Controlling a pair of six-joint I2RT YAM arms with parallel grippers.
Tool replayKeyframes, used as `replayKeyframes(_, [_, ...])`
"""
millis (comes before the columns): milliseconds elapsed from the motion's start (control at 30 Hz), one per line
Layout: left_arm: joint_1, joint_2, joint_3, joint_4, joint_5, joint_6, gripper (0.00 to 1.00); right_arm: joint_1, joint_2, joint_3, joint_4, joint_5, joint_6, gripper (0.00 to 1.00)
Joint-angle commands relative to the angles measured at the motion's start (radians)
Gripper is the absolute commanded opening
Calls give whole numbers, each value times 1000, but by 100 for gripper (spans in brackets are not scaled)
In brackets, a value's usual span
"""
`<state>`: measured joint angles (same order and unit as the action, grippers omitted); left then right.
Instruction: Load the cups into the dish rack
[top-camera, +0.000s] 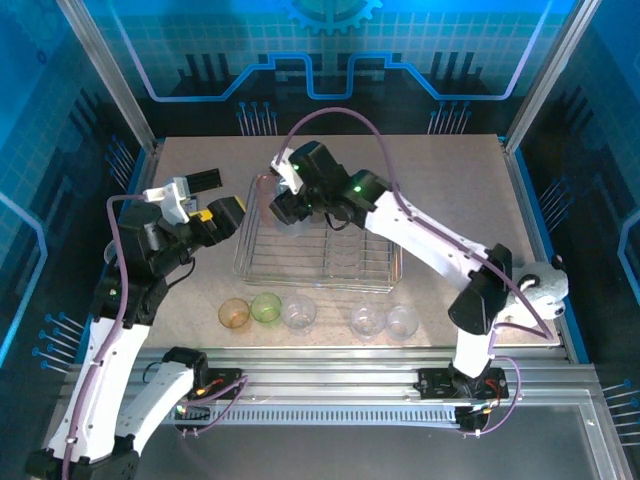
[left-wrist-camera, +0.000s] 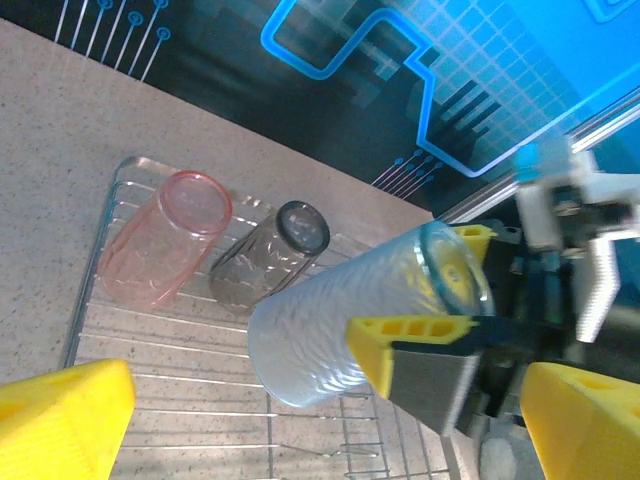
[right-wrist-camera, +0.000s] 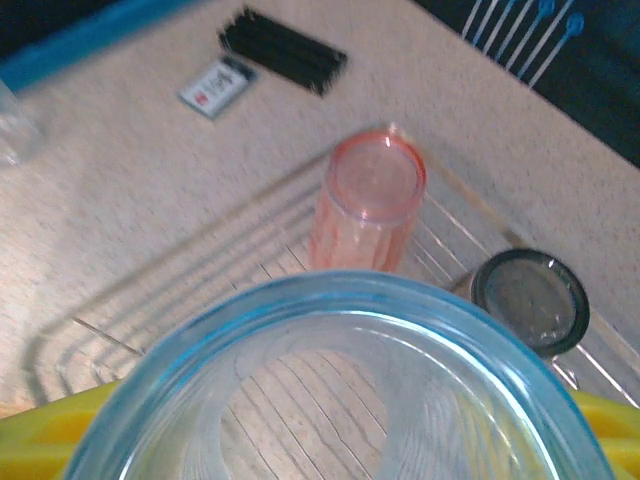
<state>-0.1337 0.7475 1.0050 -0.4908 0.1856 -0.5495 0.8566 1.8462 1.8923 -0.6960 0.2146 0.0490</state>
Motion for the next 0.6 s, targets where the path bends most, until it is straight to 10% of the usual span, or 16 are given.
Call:
replayKeyframes(0, [0,-10,-21,-18,-23,36,99,3,36,55,-63,91,-45,34])
replayKeyframes(567, [0,25,-51,-10,-81,38,99,0,112,-81,125,199,-52,36])
